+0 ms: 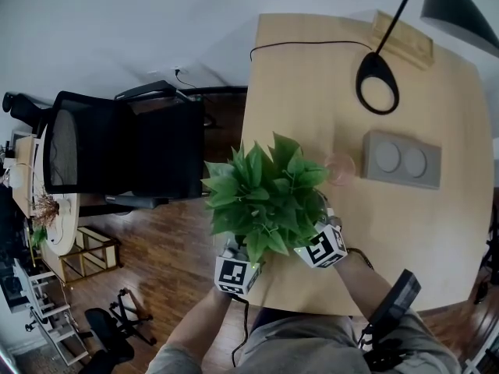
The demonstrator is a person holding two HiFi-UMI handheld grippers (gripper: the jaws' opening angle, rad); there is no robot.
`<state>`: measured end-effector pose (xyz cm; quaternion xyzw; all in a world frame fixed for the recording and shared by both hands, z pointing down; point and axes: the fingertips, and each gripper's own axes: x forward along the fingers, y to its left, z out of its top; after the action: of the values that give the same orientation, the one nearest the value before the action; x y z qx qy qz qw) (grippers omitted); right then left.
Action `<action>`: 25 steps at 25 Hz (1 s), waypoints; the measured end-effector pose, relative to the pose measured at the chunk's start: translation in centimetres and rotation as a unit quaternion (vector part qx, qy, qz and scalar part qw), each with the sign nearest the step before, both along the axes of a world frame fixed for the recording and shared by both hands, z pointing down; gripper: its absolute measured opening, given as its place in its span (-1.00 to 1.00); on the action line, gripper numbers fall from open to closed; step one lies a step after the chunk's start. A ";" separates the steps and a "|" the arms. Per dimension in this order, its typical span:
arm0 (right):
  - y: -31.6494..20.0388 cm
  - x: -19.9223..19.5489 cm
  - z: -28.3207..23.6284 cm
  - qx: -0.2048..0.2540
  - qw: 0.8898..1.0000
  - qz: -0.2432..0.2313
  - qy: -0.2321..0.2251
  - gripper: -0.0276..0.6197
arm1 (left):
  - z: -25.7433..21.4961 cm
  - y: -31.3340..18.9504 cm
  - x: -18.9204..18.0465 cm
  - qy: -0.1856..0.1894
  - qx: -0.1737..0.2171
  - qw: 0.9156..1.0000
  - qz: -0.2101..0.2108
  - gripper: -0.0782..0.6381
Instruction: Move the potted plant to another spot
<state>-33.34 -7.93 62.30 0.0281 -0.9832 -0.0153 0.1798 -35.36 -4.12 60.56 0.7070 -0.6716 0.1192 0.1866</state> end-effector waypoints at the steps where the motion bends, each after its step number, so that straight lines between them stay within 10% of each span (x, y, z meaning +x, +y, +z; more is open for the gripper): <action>1: 0.1 0.2 0.1 -0.002 1.000 0.002 0.000 0.68 | -0.1 0.1 0.1 -0.001 0.001 1.000 0.001 -0.80; 25: -0.5 5.3 -13.5 0.011 0.998 0.056 -0.039 0.68 | -13.5 -0.6 5.0 0.008 0.120 0.992 0.050 -0.80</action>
<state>-28.02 -8.43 48.78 0.0860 -0.9861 -0.0151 0.1414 -30.34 -4.69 47.08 0.7577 -0.6436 0.0410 0.0999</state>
